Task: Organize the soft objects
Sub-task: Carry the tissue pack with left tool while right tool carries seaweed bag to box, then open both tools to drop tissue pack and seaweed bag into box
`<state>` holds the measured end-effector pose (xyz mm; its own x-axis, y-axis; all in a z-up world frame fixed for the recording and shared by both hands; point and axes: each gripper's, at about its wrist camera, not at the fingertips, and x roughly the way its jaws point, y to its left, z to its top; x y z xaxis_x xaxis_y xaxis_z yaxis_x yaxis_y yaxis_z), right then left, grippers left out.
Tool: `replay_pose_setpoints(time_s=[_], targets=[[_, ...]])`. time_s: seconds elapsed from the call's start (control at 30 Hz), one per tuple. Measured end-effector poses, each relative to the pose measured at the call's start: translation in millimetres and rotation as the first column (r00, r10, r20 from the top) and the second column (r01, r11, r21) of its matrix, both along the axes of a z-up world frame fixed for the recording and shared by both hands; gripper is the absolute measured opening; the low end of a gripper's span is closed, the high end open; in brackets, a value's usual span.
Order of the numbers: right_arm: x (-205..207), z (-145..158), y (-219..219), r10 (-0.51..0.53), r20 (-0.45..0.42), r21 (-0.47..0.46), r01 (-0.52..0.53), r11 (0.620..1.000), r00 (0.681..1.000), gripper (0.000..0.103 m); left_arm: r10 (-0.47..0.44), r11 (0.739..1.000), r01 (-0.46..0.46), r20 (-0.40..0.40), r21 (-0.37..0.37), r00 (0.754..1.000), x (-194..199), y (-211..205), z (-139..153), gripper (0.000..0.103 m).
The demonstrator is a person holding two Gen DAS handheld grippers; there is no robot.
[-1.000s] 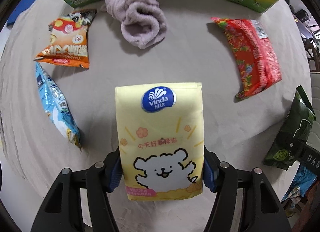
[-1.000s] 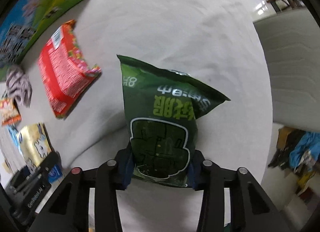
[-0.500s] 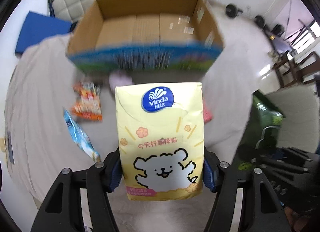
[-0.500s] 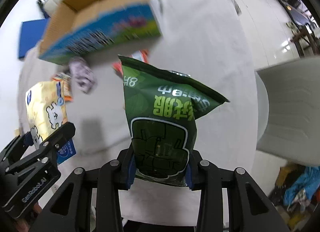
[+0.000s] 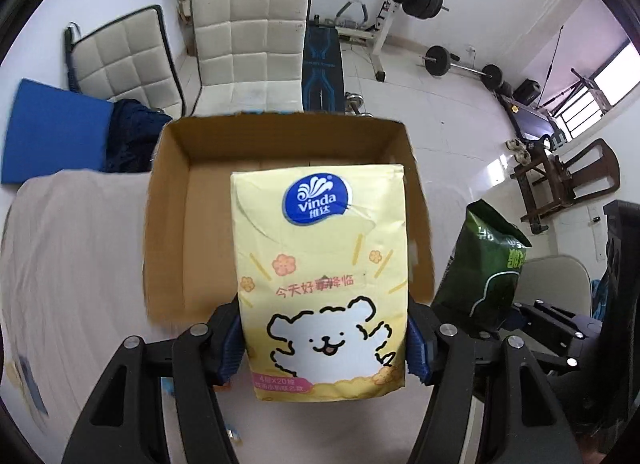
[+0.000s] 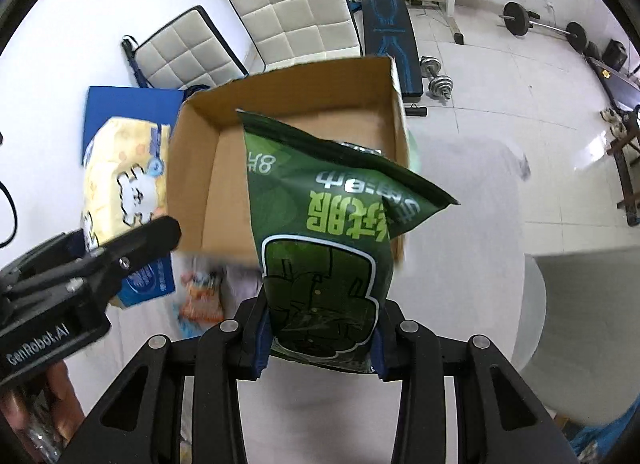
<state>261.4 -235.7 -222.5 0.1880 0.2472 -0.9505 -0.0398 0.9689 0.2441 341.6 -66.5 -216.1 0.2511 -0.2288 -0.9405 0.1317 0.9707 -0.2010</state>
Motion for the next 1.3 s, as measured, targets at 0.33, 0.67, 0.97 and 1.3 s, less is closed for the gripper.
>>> replay_pose_setpoints(time_s=[0.33, 0.67, 0.97, 1.3], targets=[[143.3, -91.2, 32.6, 0.039, -0.120, -0.062, -0.046, 0.997, 0.992, 0.040, 0.001, 1.000, -0.002, -0.149, -0.004, 0.989, 115.4, 20.4, -81.3, 0.062], [188.0, -137.5, 43.4, 0.073, -0.200, -0.111, -0.096, 0.989, 0.977, 0.041, -0.032, 0.999, 0.032, -0.229, -0.002, 0.973, 130.7, 15.8, -120.7, 0.062], [200.6, -159.5, 50.6, 0.077, -0.252, -0.142, -0.115, 0.983, 0.965, 0.044, -0.032, 0.999, 0.035, -0.289, 0.005, 0.957, 138.6, 11.1, -143.0, 0.063], [190.8, -149.4, 50.2, 0.054, -0.241, -0.165, -0.095, 0.982, 0.969, 0.077, -0.004, 0.999, 0.015, -0.268, 0.039, 0.963, 130.4, 19.2, -126.5, 0.063]])
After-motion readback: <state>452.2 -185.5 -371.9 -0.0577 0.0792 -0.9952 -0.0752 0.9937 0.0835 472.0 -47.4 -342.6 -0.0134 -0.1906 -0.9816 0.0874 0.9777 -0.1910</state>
